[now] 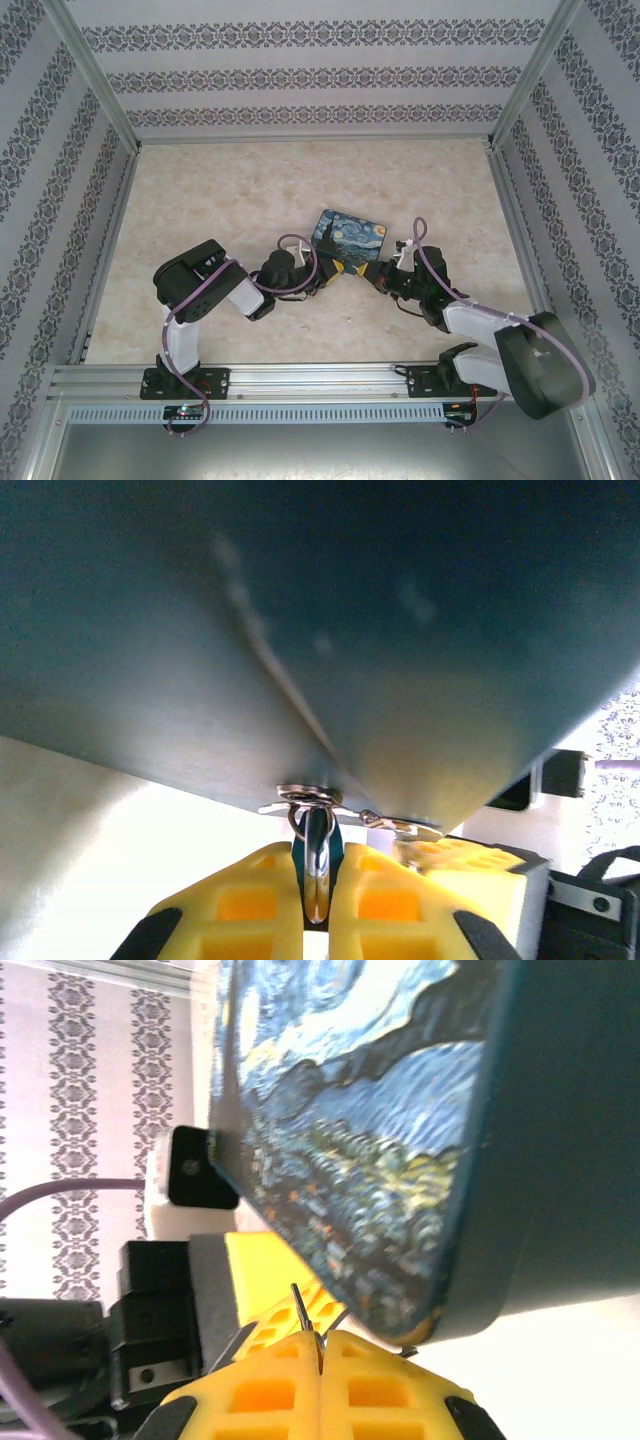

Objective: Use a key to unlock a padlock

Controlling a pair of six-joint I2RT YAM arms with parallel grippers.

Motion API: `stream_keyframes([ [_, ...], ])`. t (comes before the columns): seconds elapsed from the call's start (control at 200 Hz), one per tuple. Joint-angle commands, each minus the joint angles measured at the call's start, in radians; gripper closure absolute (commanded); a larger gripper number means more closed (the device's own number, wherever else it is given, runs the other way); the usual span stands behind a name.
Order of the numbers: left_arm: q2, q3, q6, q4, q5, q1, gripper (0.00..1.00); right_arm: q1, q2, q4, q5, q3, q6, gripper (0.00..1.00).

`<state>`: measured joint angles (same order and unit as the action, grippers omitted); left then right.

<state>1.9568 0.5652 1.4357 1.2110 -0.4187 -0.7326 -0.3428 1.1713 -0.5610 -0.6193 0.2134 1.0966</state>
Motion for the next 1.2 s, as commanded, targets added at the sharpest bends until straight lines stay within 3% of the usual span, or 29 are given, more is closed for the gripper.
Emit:
stream_keyframes([
  [0.0,-0.016,0.022,0.032,0.058,-0.028,0.009,1.0,-0.013,-0.06,0.033,0.009,-0.032,0.037,1.0],
  [0.295,-0.012,0.015,0.049,0.092,-0.038,0.018,1.0,-0.093,-0.139,0.154,0.144,-0.022,0.034,1.0],
  [1.194,-0.014,0.003,0.053,0.122,-0.049,0.024,1.0,-0.16,0.066,0.004,0.21,0.045,0.105,1.0],
])
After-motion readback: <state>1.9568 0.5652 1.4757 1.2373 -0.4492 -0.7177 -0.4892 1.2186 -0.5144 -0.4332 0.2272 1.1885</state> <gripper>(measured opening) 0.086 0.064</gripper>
